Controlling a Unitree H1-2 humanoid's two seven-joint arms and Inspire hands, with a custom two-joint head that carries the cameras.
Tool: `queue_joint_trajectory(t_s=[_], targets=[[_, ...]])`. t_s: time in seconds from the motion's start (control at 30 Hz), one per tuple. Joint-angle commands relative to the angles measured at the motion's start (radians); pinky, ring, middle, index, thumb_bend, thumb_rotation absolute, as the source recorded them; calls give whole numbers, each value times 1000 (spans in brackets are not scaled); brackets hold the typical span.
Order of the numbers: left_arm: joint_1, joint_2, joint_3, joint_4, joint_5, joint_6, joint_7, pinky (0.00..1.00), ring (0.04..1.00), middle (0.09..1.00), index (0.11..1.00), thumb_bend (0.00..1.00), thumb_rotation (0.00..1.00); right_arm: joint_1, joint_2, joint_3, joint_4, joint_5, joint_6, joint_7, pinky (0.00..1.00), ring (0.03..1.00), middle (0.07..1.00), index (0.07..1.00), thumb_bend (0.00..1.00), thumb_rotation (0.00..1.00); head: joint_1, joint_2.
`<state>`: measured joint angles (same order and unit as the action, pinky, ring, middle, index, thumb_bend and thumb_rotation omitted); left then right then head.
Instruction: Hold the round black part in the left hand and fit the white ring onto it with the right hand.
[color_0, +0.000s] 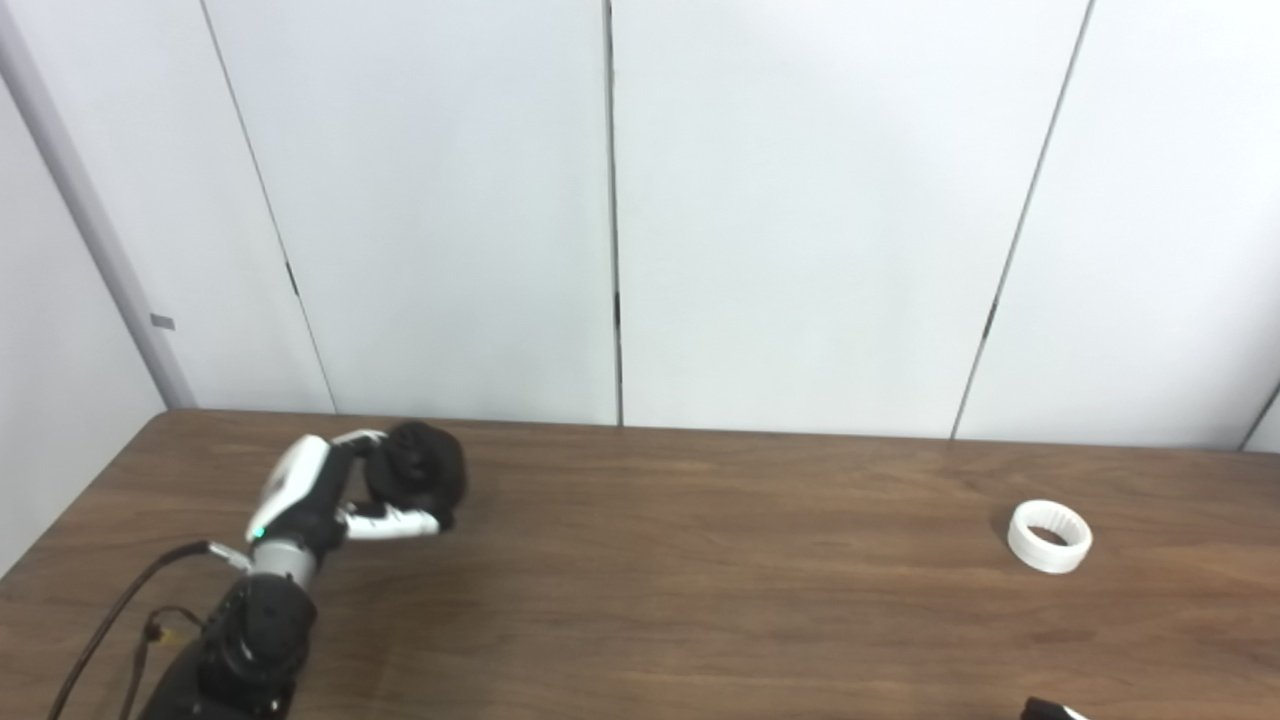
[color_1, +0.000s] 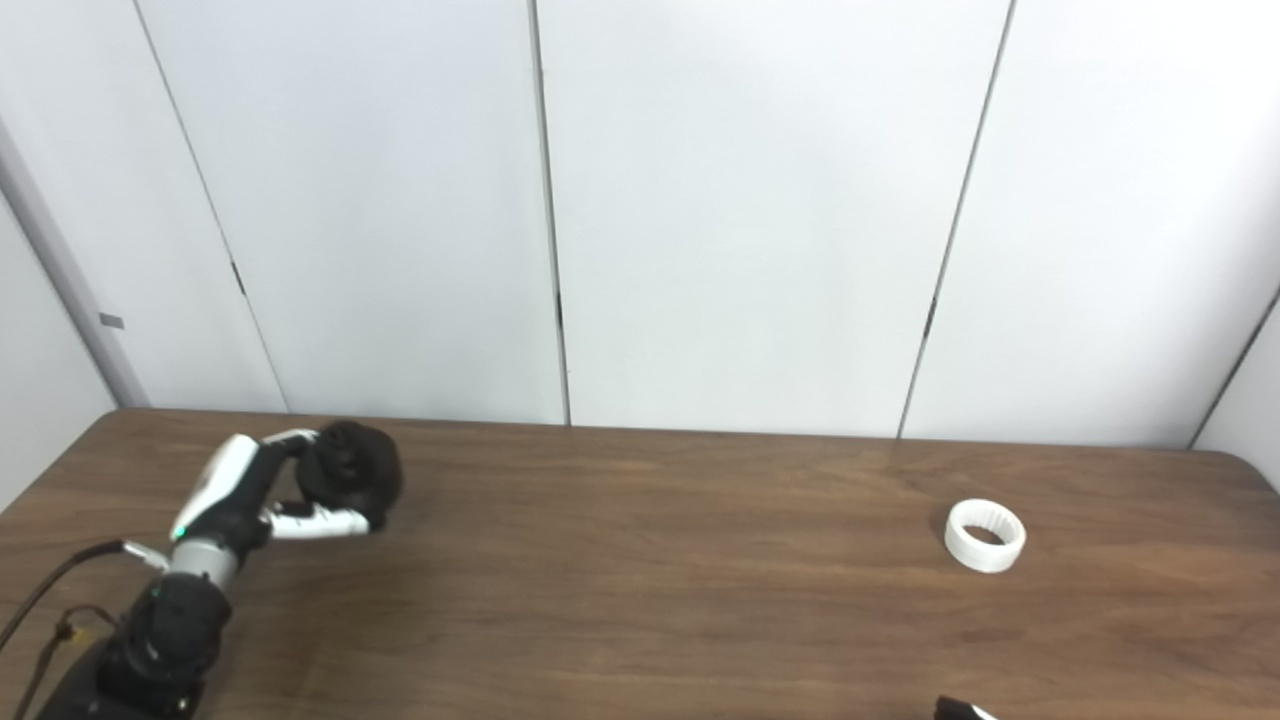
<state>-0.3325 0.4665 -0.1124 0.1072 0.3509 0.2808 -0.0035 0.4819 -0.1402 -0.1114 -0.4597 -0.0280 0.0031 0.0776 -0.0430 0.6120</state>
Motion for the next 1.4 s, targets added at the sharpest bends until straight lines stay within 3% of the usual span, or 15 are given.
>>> queue_joint_trajectory(t_s=[0.0, 0.2, 0.3, 0.5, 0.8, 1.13, 1.37], targets=[[2, 6, -4, -110, 15, 7, -25, 898, 894, 793, 486, 520, 54, 3, -3, 1, -49, -5, -11, -3, 876, 856, 830, 805, 542, 939, 1, 8], [88, -38, -43, -297, 57, 44, -85, 859, 894, 805, 486, 520, 63, 2, -9, 8, -64, -15, 3, 1, 870, 854, 835, 814, 548, 949, 2, 25], [138, -78, -86, -359, 93, 25, -95, 947, 892, 801, 486, 519, 66, 1, -8, 11, -76, -17, 19, 2, 877, 855, 834, 813, 554, 943, 2, 37], [205, -144, -183, -425, 180, 6, -115, 1000, 887, 788, 485, 519, 69, -1, -4, 23, -102, -28, 39, 2, 895, 866, 838, 812, 540, 936, -6, 61], [286, -232, -264, -498, 251, -4, -154, 1000, 887, 783, 485, 517, 67, -9, -11, 39, -131, -41, 56, 5, 918, 883, 850, 813, 539, 943, -37, 108], [327, -252, -315, -543, 304, -10, -226, 1000, 879, 784, 483, 517, 67, -22, -5, 50, -183, -54, 116, 4, 907, 882, 849, 811, 538, 947, -88, 181], [372, -218, -312, -560, 297, -45, -259, 1000, 877, 778, 483, 519, 65, -31, 0, 61, -220, -74, 163, 2, 916, 883, 844, 807, 516, 952, -108, 207]])
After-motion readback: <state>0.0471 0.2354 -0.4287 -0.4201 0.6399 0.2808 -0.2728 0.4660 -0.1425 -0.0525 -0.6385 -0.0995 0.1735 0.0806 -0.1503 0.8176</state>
